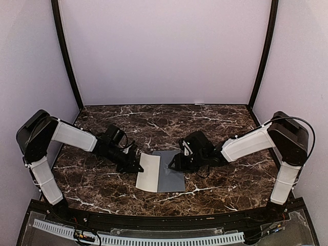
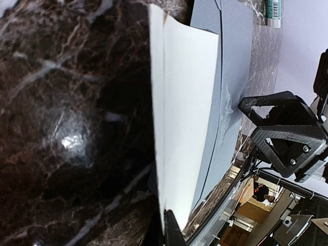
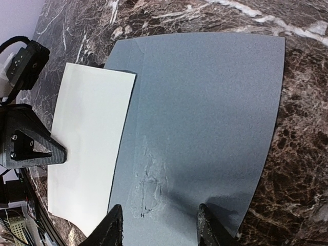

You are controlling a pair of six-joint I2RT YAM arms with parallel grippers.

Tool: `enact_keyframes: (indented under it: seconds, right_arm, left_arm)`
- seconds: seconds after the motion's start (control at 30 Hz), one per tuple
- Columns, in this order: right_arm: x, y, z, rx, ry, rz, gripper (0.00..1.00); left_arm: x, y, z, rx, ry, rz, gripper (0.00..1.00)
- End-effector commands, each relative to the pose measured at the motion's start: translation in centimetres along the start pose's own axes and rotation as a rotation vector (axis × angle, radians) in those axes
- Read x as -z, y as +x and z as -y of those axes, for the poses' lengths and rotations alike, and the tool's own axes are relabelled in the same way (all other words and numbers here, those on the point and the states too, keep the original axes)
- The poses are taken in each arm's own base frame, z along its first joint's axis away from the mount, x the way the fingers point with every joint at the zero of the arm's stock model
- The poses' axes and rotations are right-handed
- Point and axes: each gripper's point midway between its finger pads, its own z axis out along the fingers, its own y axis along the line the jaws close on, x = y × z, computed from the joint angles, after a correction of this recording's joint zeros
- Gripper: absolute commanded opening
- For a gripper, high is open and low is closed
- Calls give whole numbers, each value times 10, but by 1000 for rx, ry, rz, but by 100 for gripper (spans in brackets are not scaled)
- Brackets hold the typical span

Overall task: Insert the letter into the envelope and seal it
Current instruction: Place the letter in the envelope.

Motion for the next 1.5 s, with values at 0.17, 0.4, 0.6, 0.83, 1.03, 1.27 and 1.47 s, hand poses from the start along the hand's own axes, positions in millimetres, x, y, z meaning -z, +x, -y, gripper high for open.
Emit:
enact_keyframes:
  seconds: [0.17,0.4,0.6,0.83,1.03,1.27,1.47]
  right_arm:
    - [37,-20,-29,67,-38,82,52]
    - [44,-21,-9,61,64,93,55]
    - [32,-14,-2,25,74,61,55]
    - [19,-5,8,-2,92,25,56]
    - [13,-7,6,-7,73,30,55]
    - [11,-6,6,-8,69,29,55]
    - [8,-5,7,-9,69,25,55]
  left_arm:
    - [10,-1,14,-27,21,-14,0]
    - [9,-3,12,-24,19,-15,0]
    - [9,-4,13,-28,19,-15,0]
    - [8,-7,16,-32,29,-21,0]
    - [5,-7,14,-28,27,-33,0]
    - [3,-7,15,-31,40,-39,0]
    - [1,-9,18,-40,58,-46,0]
